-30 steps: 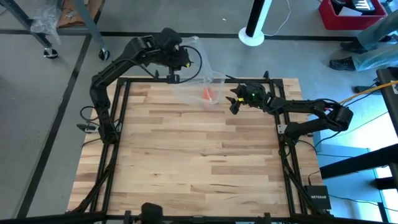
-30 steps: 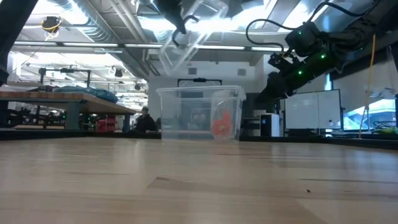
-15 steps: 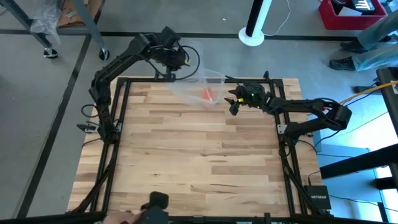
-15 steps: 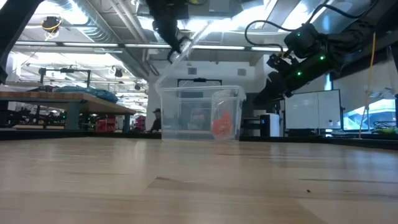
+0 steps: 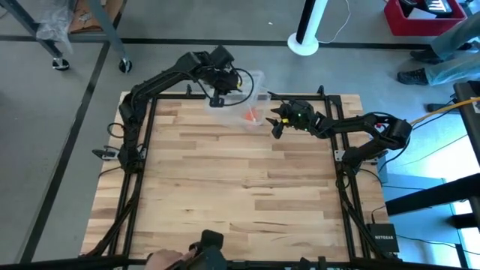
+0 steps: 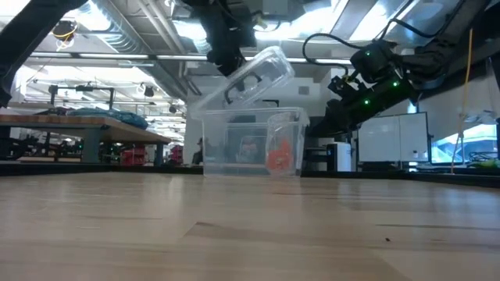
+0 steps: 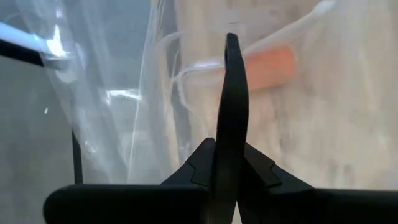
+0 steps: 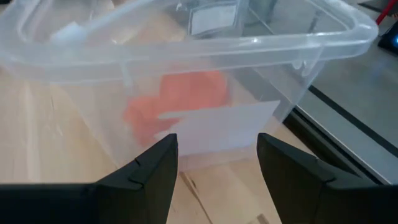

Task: Roll bandage
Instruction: Close the transparent container

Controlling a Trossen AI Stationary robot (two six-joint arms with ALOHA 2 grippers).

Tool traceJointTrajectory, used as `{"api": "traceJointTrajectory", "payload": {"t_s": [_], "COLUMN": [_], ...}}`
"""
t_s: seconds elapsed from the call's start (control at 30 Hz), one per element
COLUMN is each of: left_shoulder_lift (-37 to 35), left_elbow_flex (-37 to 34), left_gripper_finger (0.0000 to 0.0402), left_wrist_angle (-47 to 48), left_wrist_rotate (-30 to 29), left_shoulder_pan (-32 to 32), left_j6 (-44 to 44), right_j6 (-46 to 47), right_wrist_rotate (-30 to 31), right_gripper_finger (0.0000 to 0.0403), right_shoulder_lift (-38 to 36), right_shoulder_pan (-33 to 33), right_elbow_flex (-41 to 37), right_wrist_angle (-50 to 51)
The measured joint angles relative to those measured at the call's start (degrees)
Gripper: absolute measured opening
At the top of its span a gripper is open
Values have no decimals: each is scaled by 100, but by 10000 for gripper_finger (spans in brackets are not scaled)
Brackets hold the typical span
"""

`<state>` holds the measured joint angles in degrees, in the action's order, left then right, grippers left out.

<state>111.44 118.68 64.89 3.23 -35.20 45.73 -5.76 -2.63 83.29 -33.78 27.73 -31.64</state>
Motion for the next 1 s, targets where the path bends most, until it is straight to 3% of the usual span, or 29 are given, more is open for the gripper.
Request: {"api": "traceJointTrajectory", "payload": {"t_s": [0.17,0.3,1.0], "left_shoulder_lift": [37,26,483], "left_elbow_flex": [-7,-7,0], "left_gripper_finger": [32,35,38], "left_wrist_angle": [-8,-8,-583], "left_wrist_rotate": [-499,-518,68], "left_shoulder_pan": [64,111,448], "left_j6": [-59,-156,-286], "right_j6": [0,-3,144], "right_wrist_rotate": [0,-32,-153], "right_gripper_finger": [220,220,220], "right_shoulder_lift": [-2,-2,24], "right_shoulder_pan": [0,0,4], "right_elbow_flex": [0,0,2], "right_wrist_angle": [18,9,-44]}}
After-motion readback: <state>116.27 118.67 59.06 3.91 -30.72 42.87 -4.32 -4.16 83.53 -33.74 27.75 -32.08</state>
